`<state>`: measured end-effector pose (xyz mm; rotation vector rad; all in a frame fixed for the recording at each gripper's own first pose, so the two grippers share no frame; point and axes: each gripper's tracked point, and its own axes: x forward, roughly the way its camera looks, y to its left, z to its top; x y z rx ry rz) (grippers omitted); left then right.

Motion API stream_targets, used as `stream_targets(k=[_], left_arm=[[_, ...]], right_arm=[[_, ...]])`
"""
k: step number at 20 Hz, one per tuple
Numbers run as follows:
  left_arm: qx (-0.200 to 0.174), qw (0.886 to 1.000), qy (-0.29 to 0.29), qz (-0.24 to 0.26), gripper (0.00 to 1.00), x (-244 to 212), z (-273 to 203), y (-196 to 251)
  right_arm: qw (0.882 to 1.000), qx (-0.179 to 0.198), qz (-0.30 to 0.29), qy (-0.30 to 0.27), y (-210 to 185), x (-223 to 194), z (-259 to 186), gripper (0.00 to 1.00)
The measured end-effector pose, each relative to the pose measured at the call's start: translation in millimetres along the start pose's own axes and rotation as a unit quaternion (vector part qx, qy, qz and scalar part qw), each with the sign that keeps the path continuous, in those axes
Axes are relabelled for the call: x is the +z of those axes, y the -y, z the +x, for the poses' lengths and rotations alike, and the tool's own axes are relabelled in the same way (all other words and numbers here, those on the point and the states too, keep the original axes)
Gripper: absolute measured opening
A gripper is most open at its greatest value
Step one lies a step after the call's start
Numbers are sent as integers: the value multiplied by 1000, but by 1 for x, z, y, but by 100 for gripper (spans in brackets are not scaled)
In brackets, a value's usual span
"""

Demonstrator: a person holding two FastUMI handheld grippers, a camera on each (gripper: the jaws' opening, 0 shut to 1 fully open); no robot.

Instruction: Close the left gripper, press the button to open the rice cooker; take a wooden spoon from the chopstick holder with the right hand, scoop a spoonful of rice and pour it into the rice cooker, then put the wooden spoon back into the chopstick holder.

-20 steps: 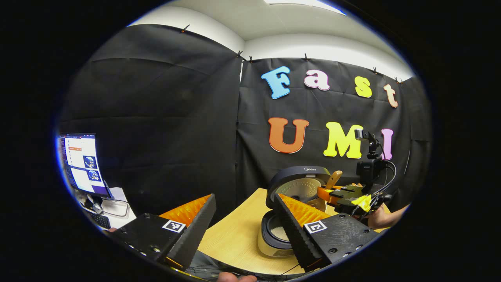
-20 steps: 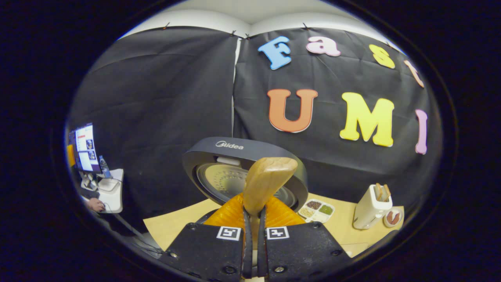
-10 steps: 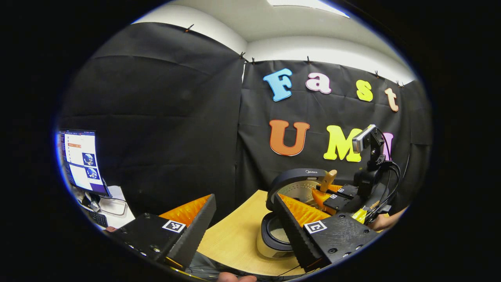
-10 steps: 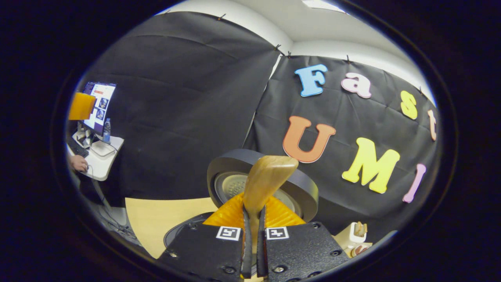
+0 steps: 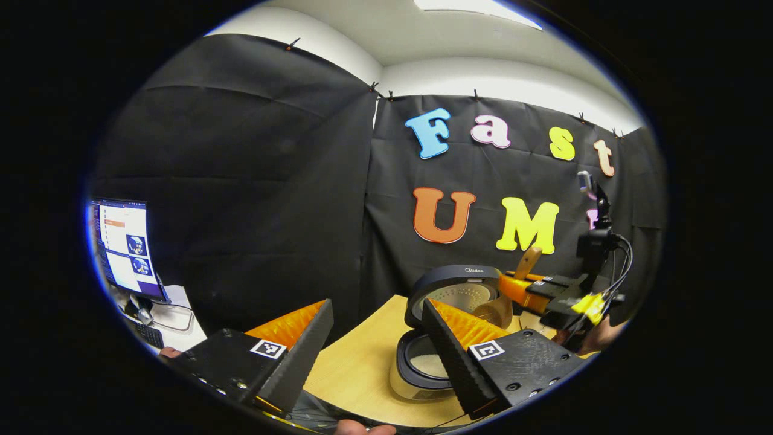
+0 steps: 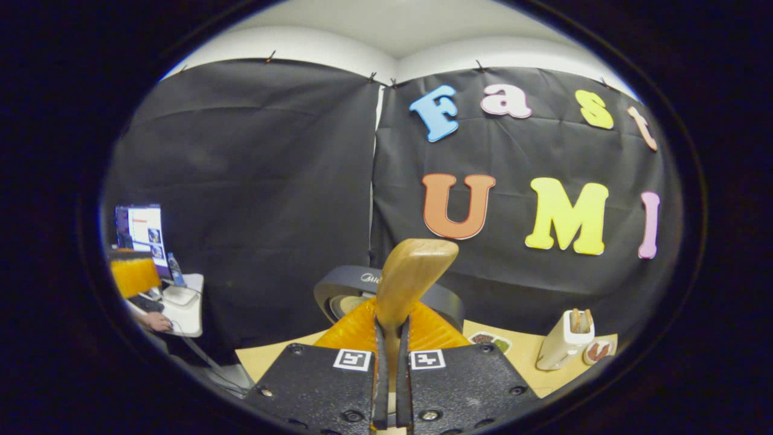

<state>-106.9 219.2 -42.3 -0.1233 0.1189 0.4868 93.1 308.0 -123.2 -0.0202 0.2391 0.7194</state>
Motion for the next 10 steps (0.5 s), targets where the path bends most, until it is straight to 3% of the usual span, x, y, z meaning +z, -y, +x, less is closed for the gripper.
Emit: stream_targets(k=[5, 10], left_arm=[[-23, 1000, 6, 0, 95, 4, 8, 28], [-51, 999, 16, 5, 95, 9, 20, 67]], right_arm=[[991, -1, 132, 10, 51, 34, -42, 10], [977, -60, 206, 16, 142, 43, -97, 10]])
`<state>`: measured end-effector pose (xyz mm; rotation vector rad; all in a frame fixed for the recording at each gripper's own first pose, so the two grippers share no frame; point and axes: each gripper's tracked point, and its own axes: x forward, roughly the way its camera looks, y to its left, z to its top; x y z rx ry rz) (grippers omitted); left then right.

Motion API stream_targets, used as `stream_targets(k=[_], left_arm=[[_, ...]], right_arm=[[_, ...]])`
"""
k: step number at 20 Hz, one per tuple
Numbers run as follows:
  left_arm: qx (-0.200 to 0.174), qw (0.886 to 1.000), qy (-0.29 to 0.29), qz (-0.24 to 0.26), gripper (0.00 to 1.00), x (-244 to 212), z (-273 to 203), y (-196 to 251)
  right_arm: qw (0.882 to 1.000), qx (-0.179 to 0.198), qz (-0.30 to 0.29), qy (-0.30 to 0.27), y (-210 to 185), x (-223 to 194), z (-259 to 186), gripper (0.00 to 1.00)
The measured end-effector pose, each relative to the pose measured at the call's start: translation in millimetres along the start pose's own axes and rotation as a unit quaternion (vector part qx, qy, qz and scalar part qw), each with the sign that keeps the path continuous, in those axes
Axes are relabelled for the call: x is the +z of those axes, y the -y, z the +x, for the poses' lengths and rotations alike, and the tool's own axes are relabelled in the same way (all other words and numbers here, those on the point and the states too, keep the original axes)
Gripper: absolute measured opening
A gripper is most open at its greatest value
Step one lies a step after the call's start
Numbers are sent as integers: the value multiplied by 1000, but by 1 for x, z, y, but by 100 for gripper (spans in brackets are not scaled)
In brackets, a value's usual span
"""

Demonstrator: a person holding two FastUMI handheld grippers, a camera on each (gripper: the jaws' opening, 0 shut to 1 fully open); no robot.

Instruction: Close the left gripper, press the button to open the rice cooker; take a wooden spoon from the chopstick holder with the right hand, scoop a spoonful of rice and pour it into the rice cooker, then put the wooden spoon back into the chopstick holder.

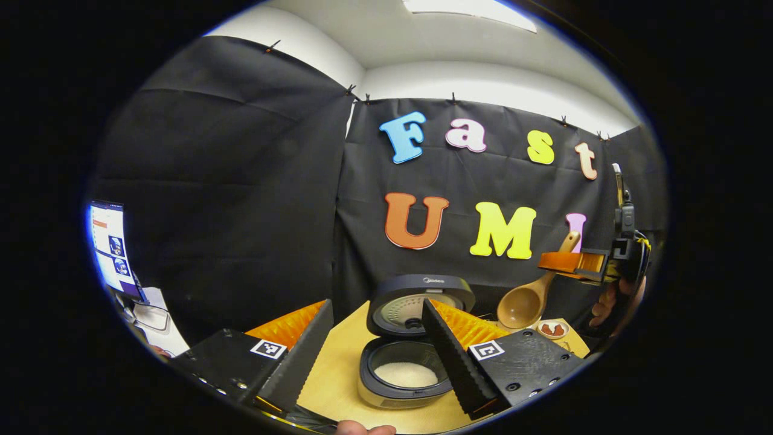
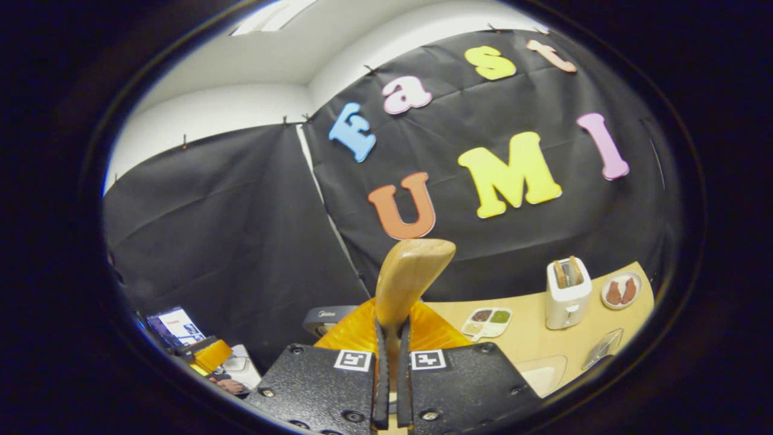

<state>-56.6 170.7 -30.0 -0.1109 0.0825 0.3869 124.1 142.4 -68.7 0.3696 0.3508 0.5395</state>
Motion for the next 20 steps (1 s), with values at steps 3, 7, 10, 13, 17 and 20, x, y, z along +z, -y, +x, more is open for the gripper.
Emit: stream_targets(k=[3, 7, 10, 13, 17, 20], left_arm=[[-16, 1000, 1, 5, 95, -2, 11, 22], [-33, 999, 6, 7, 94, 1, 23, 49], [-37, 999, 0, 10, 94, -2, 31, 65], [-33, 999, -4, 21, 94, -3, 36, 75], [-21, 999, -8, 27, 95, 2, 37, 89], [-12, 1000, -14, 25, 94, 1, 37, 98]], right_arm=[[998, -64, 19, 9, 71, 14, -30, 6], [986, -148, 72, 15, 169, 16, -74, 10], [972, -211, 107, 16, 245, 8, -101, 11], [957, -259, 129, 7, 315, -11, -115, 11], [947, -295, 128, -15, 382, -48, -110, 10], [946, -305, 108, -28, 414, -70, -96, 10]])
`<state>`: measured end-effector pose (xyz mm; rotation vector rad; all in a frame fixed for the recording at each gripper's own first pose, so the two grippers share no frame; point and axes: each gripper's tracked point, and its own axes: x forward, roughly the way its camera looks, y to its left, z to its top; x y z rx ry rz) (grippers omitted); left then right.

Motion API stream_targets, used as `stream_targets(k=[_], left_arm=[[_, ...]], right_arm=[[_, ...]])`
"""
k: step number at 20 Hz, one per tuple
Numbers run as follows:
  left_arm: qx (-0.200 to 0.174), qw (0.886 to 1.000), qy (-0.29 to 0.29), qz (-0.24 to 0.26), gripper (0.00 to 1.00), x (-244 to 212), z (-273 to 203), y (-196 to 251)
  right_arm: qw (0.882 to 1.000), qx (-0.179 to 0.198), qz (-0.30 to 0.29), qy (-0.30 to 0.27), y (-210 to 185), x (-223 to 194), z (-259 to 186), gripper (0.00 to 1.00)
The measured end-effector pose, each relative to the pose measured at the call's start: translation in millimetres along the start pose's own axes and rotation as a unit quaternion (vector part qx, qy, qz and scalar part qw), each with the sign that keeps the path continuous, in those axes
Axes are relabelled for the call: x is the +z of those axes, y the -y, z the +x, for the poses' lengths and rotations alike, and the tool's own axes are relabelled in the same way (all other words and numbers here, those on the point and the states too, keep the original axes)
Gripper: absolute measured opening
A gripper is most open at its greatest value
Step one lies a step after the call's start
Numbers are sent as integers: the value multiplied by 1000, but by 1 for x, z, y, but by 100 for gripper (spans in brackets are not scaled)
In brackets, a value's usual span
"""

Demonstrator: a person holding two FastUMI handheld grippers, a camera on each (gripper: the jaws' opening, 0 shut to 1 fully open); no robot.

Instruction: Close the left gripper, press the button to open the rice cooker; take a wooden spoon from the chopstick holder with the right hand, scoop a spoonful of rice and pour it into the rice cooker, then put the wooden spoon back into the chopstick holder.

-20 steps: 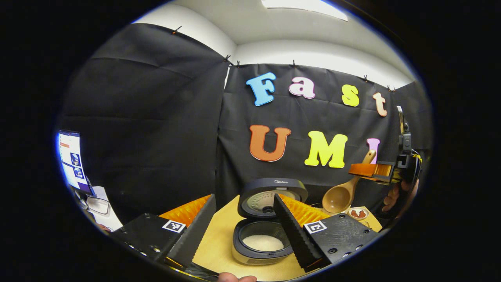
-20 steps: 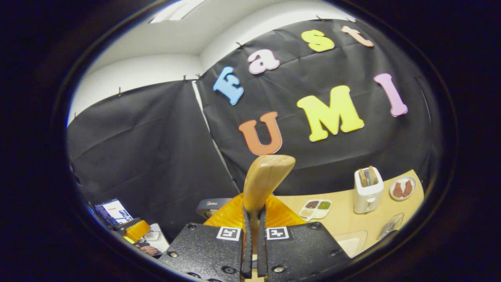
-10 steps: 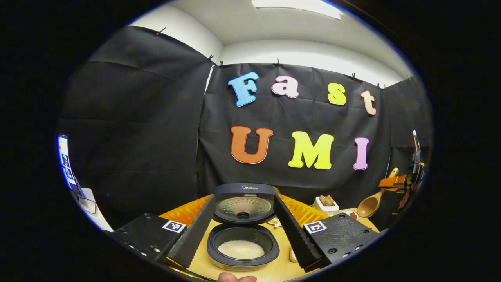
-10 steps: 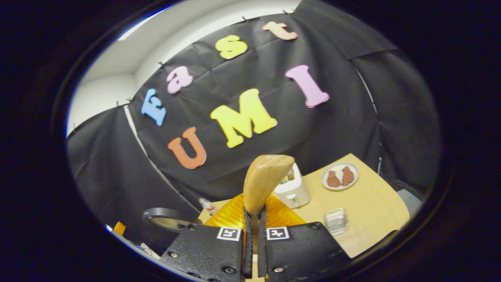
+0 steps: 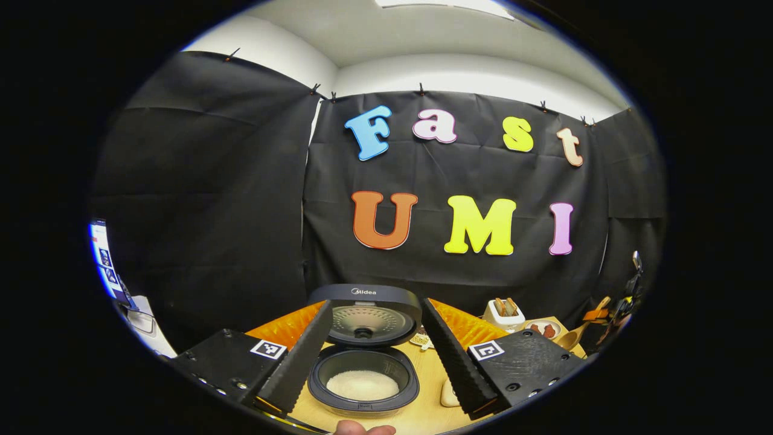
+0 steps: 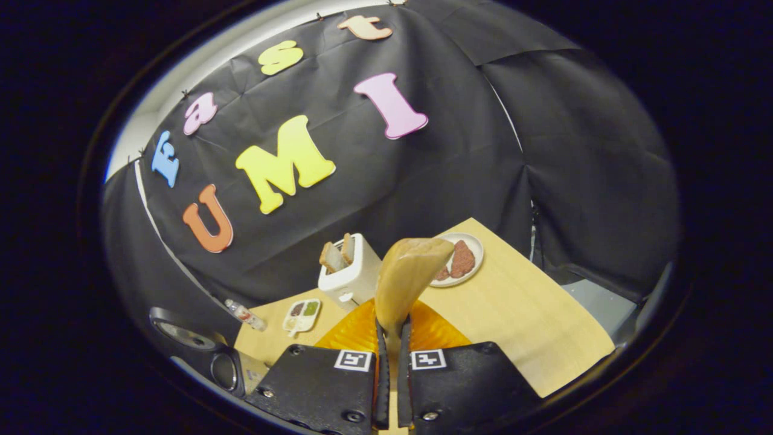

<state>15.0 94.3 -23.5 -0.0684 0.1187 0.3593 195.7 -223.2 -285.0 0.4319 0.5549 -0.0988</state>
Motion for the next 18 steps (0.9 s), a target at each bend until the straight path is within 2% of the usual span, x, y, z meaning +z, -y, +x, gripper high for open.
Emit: stream_targets(k=[5, 12, 18], left_arm=[[13, 1000, -15, 14, 94, -5, -4, 7], [28, 999, -28, 14, 94, -6, -6, 7], [26, 999, -32, 11, 94, -4, -3, 10]], right_arm=[[999, -10, -26, -16, 17, -20, 41, 11], [997, -10, -73, -33, 28, -61, 76, 10], [997, -13, -63, -41, 37, -76, 87, 13]])
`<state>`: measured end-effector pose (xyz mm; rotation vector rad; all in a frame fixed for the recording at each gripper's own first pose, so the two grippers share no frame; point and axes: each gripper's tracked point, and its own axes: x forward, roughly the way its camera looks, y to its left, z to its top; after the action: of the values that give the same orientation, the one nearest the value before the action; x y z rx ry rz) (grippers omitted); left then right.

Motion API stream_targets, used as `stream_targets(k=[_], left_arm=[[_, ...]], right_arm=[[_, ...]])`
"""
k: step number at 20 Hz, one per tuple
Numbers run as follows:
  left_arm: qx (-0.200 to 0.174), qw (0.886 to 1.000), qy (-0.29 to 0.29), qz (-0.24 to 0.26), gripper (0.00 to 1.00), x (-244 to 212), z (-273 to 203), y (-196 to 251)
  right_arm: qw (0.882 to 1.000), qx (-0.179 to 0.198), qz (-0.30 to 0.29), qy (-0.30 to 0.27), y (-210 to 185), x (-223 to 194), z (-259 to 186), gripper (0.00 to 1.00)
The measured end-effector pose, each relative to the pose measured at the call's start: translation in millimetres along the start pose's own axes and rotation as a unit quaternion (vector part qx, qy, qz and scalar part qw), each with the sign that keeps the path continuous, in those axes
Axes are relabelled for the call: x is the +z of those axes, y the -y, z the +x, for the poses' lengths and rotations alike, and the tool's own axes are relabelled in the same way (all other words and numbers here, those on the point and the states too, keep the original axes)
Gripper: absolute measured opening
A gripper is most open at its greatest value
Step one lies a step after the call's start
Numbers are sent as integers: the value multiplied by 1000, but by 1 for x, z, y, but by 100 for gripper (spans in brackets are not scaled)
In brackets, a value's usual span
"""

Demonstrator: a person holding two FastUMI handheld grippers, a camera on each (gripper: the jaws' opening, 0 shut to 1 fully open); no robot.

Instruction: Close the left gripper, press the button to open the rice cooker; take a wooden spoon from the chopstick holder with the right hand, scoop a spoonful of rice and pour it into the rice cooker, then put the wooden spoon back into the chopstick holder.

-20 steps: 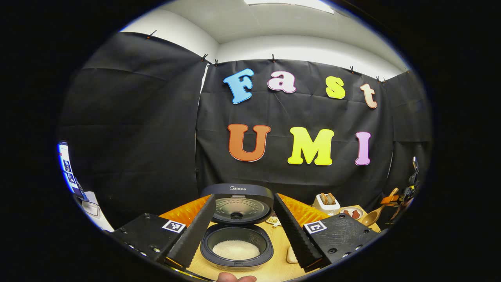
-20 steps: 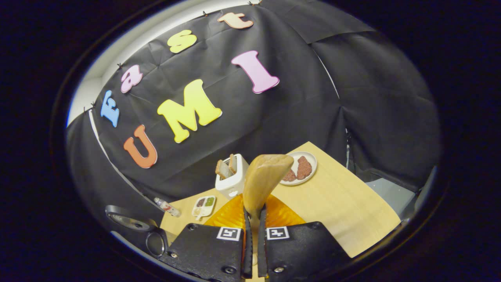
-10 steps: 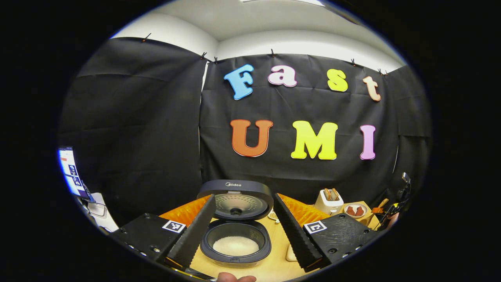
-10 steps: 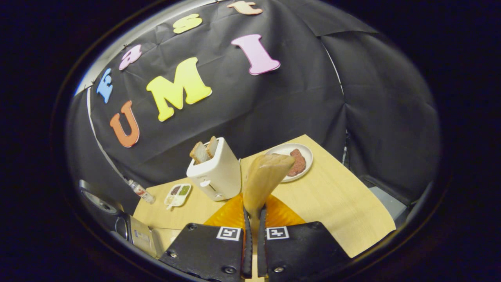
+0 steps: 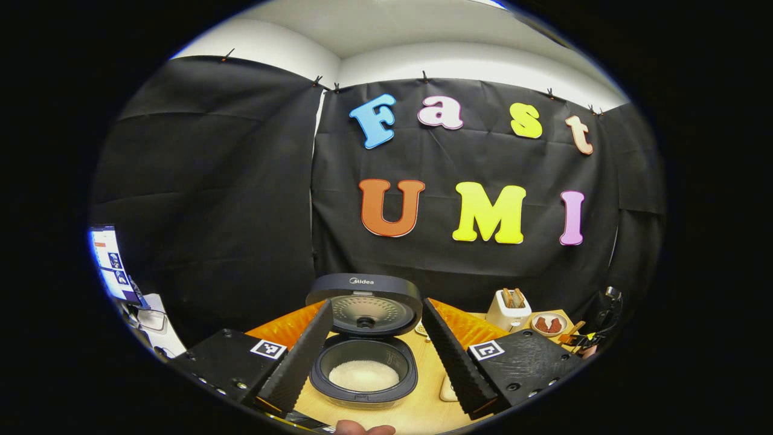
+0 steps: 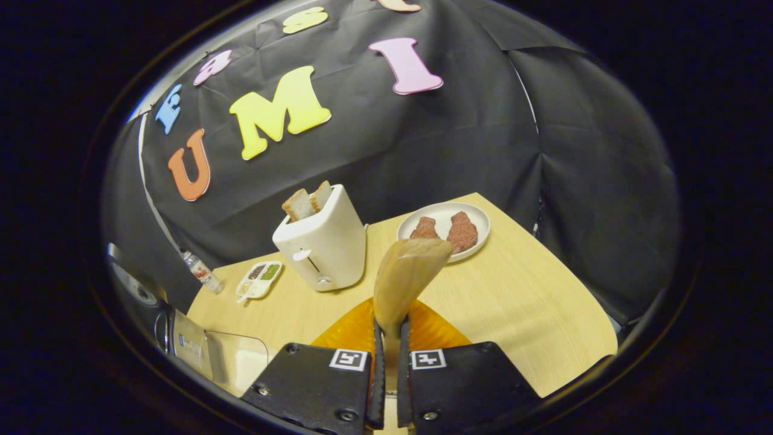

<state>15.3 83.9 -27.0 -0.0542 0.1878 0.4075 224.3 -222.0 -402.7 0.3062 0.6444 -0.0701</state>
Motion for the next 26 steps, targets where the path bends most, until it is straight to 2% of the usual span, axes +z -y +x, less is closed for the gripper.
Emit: stream_targets(k=[4, 6, 9, 10, 11, 13, 14, 17, 19, 20, 21, 23, 26], left_arm=[[-8, 1000, 2, 1, 95, 3, 3, 2], [-10, 1000, 6, 0, 94, 5, 3, 0], [-14, 1000, 14, -3, 95, 9, 8, -2], [-17, 1000, 17, -6, 95, 10, 10, -4], [-19, 1000, 20, -8, 94, 11, 11, -5], [-21, 999, 23, -6, 94, 13, 15, -8], [-21, 999, 27, -5, 95, 15, 19, -9], [-22, 999, 31, -19, 94, 27, 32, -12], [-15, 999, 35, -22, 94, 38, 47, -18], [-16, 999, 37, -26, 94, 44, 56, -19], [-18, 999, 35, -31, 94, 47, 66, -18], [-21, 999, 22, -39, 94, 46, 93, -19], [-15, 999, -26, -35, 95, 25, 135, -23]], right_arm=[[1000, -1, 13, -6, 1, -3, -2, 18], [1000, -10, 6, 7, 3, 8, -10, 19], [999, -18, -13, 33, 1, 31, -27, 58], [999, -23, -22, 43, 1, 42, -34, 65], [998, -28, -31, 56, 1, 54, -42, 77], [995, -34, -49, 84, -2, 78, -63, 79], [993, -34, -62, 97, -8, 90, -74, 77], [984, -33, -120, 129, -31, 120, -116, 83], [977, -25, -142, 155, -50, 136, -147, 95], [974, -23, -151, 166, -59, 141, -162, 92], [972, -18, -157, 173, -68, 141, -176, 100], [971, -19, -162, 174, -83, 138, -199, 100], [971, -9, -156, 178, -100, 129, -235, 100]])
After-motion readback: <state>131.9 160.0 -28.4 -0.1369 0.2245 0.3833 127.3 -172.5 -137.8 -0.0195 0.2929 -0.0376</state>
